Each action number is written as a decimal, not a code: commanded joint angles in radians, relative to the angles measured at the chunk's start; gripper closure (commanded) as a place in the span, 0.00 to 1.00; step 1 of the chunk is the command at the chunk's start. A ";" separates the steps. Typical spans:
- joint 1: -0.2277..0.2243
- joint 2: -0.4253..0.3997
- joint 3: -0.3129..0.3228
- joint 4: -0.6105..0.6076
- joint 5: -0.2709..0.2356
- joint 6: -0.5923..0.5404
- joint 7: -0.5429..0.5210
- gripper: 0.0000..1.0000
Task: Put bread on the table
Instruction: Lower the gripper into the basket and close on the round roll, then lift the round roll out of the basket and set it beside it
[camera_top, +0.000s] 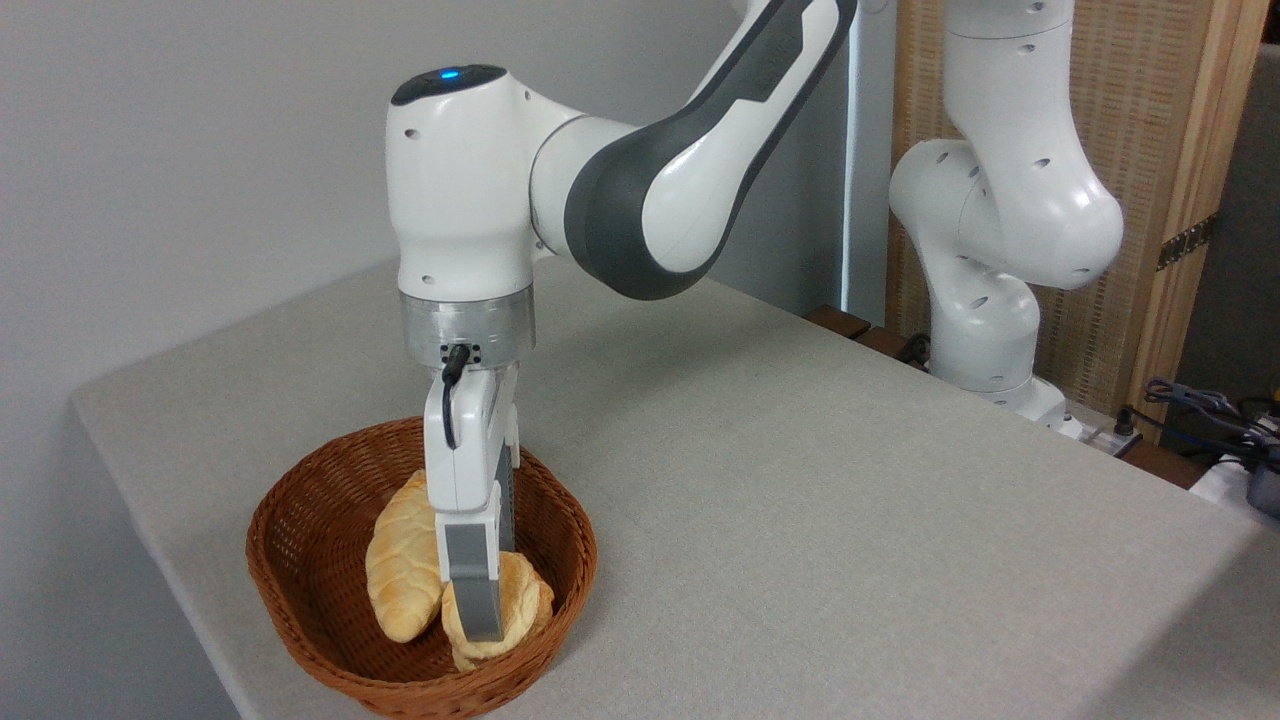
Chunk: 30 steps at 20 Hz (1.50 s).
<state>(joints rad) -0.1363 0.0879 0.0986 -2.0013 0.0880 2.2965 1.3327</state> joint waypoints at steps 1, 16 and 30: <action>-0.008 0.010 0.003 0.009 0.024 0.011 0.025 0.00; -0.011 0.015 -0.002 0.009 0.022 0.008 0.031 0.59; -0.009 -0.033 0.007 0.110 -0.103 -0.187 -0.096 0.59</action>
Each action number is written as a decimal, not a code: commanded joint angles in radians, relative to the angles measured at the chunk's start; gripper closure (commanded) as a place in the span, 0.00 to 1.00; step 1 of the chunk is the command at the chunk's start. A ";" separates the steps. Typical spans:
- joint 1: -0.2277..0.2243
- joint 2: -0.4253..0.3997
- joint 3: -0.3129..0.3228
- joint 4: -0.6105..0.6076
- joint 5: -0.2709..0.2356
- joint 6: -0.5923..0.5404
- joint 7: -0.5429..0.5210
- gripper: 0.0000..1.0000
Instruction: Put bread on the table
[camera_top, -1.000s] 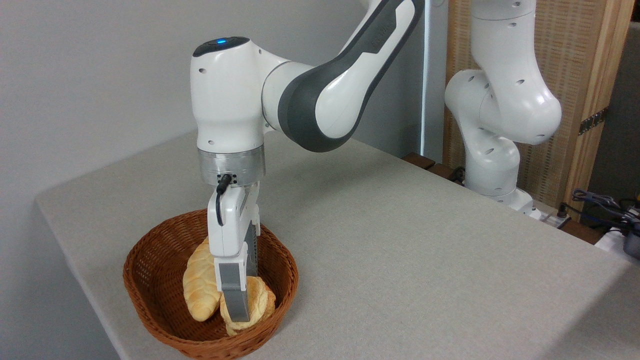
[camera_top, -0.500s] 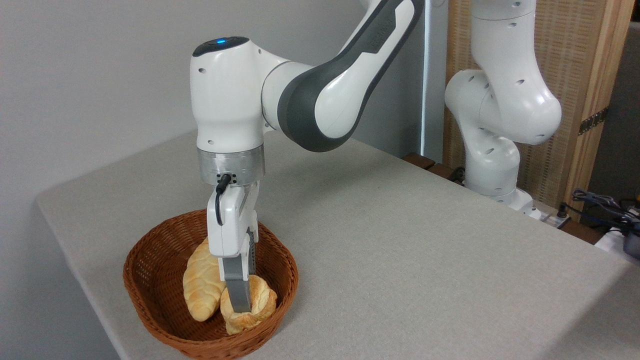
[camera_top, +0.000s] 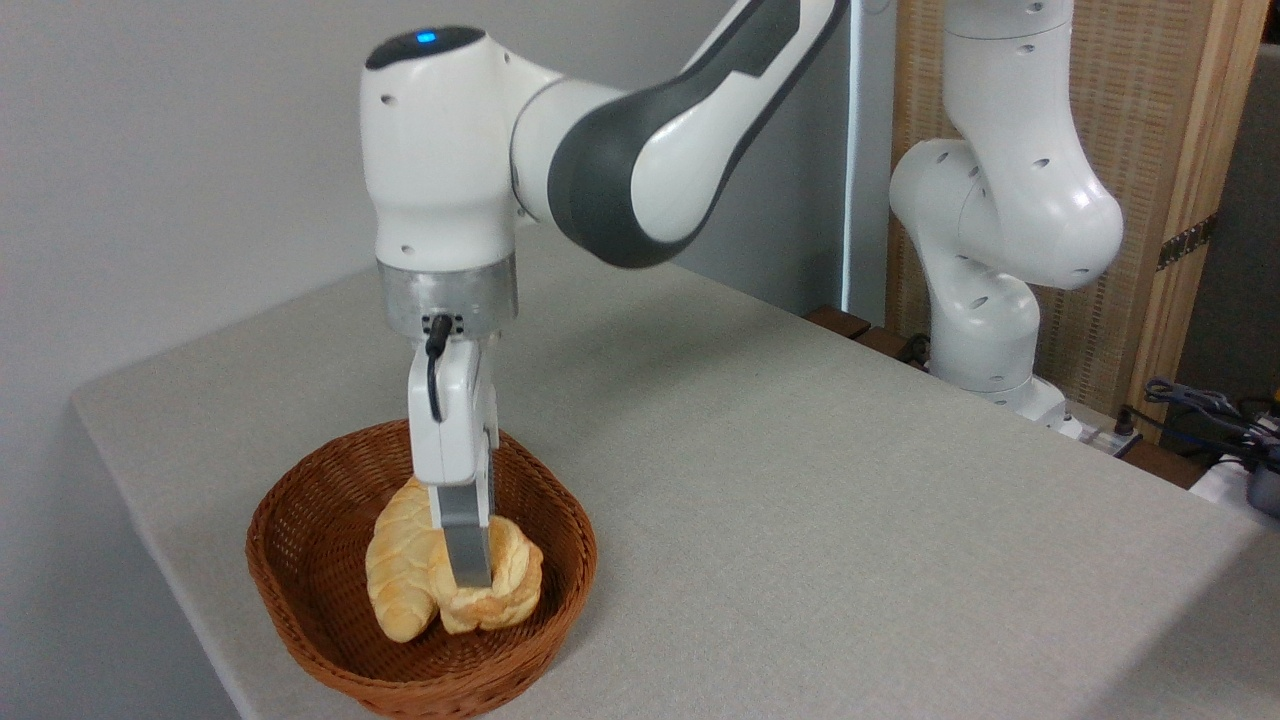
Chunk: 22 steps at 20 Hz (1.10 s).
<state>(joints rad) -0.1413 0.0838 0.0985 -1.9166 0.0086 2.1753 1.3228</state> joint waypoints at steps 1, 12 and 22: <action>-0.004 -0.039 0.007 0.024 -0.024 -0.081 -0.133 0.59; -0.011 -0.235 0.001 -0.129 -0.114 -0.331 -0.549 0.55; -0.078 -0.222 -0.006 -0.229 -0.114 -0.315 -0.593 0.02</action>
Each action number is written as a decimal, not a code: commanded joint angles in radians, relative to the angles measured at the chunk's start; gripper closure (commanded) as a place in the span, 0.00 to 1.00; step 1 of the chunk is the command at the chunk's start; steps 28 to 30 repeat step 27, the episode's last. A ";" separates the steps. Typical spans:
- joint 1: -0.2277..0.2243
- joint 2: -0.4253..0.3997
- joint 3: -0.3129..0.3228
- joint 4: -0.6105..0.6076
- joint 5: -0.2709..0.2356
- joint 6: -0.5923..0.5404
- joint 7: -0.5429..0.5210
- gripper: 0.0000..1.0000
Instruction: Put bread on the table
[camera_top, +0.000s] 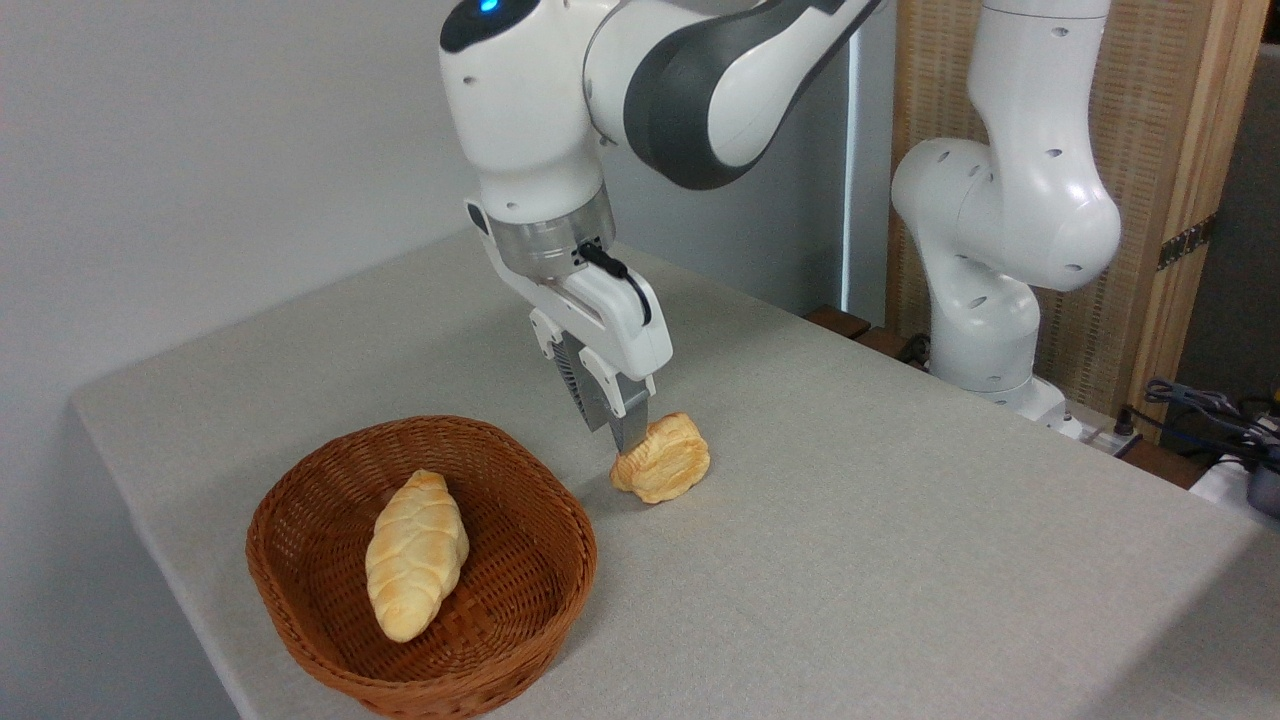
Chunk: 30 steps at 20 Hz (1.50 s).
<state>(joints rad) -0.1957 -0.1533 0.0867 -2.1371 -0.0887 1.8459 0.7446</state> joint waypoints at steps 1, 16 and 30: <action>-0.025 0.021 0.005 -0.006 -0.017 0.016 -0.014 0.01; -0.024 0.017 0.016 0.144 -0.032 0.078 -0.022 0.00; -0.024 0.026 0.007 0.143 -0.068 0.112 -0.106 0.00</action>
